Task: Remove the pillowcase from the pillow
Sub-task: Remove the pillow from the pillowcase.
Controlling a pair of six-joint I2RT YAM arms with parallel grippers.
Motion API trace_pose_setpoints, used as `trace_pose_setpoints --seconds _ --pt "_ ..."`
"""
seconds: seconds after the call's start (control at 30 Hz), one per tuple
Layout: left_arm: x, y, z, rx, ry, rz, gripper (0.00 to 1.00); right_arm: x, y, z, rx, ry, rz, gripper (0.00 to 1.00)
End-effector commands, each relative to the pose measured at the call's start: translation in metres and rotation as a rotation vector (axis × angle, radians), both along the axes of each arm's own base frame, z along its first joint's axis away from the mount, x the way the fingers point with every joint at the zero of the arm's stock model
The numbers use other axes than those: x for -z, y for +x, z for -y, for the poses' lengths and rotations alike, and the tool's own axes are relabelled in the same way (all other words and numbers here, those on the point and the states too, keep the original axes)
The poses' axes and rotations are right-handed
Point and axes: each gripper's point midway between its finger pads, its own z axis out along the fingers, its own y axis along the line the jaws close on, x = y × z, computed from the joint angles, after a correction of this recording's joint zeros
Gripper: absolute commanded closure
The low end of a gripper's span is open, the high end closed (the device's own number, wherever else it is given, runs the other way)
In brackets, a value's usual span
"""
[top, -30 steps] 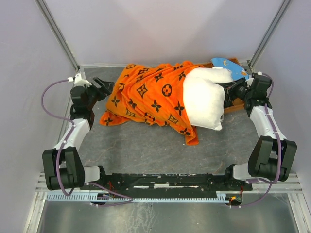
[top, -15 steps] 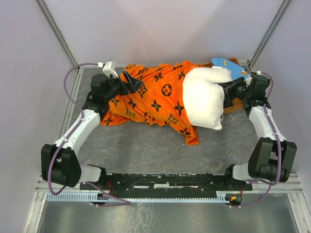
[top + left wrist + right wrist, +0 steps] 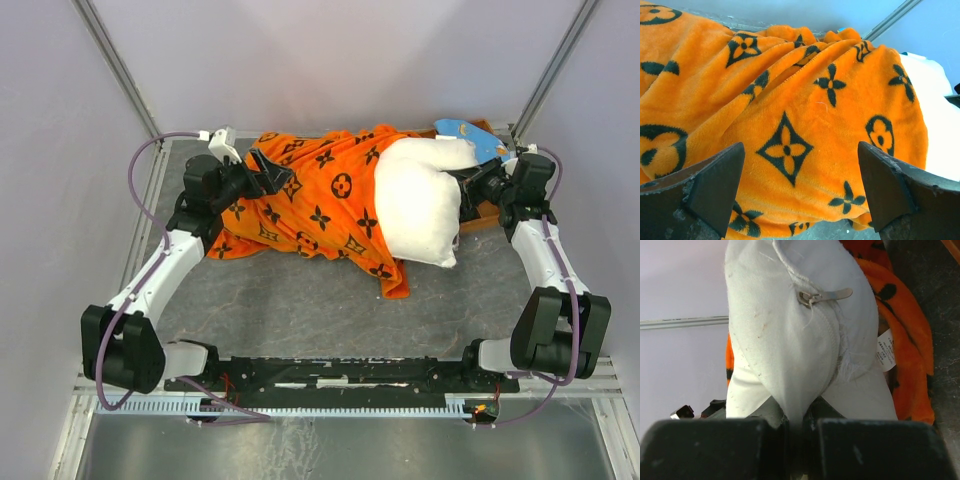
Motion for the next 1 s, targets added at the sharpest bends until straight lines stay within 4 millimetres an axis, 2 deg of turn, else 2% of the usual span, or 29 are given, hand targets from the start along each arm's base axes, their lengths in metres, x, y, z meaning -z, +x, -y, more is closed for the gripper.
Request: trace_pose_setpoints --seconds 0.0,0.17,0.2,0.23,0.33,0.47,0.5,0.57,0.63,0.7,0.73,0.77,0.8,0.83,0.9,0.97 --pt "-0.027 -0.006 -0.002 0.011 0.018 0.100 0.01 -0.062 0.008 0.003 0.020 -0.058 0.216 0.98" --pt "-0.023 -0.012 -0.003 0.013 0.030 0.048 0.01 -0.060 0.008 -0.003 0.005 -0.058 0.214 0.98" --pt "-0.019 0.006 -0.037 -0.173 0.145 0.080 0.05 -0.059 0.008 -0.003 0.003 -0.059 0.212 0.98" --pt "-0.018 0.008 -0.047 -0.229 0.163 0.072 0.12 -0.059 0.009 -0.005 0.000 -0.060 0.213 0.98" --pt "-0.016 0.005 -0.053 -0.253 0.182 0.058 0.29 -0.058 0.009 -0.007 -0.006 -0.062 0.211 0.98" --pt "-0.011 0.005 -0.057 -0.265 0.208 0.028 0.79 -0.057 0.010 -0.012 -0.016 -0.065 0.209 0.98" --pt "-0.009 0.005 -0.058 -0.265 0.213 0.016 0.95 -0.057 0.010 -0.013 -0.019 -0.070 0.209 0.99" --pt "-0.005 0.003 -0.060 -0.277 0.216 0.001 0.97 -0.056 0.010 -0.016 -0.027 -0.080 0.206 0.98" --pt "-0.002 0.002 -0.068 -0.322 0.218 -0.012 0.97 -0.055 0.009 -0.019 -0.033 -0.089 0.202 0.98" --pt "-0.004 0.003 -0.082 -0.405 0.230 -0.020 0.85 -0.053 0.009 -0.022 -0.037 -0.098 0.193 0.98" --pt "-0.006 0.004 -0.091 -0.450 0.249 -0.032 0.69 -0.053 0.009 -0.025 -0.042 -0.103 0.191 0.98" --pt "-0.014 0.005 -0.102 -0.508 0.275 -0.046 0.46 -0.052 0.009 -0.027 -0.045 -0.106 0.187 0.98" --pt "-0.020 0.008 -0.117 -0.588 0.308 -0.066 0.30 -0.051 0.010 -0.030 -0.055 -0.109 0.187 0.98" --pt "-0.028 0.011 -0.126 -0.642 0.327 -0.091 0.19 -0.049 0.010 -0.033 -0.062 -0.114 0.184 0.98" --pt "-0.041 0.018 -0.130 -0.692 0.340 -0.152 0.05 -0.047 0.011 -0.039 -0.076 -0.117 0.177 0.98" --pt "-0.042 0.023 -0.119 -0.687 0.273 -0.220 0.04 -0.048 0.011 -0.044 -0.090 -0.120 0.177 0.99"
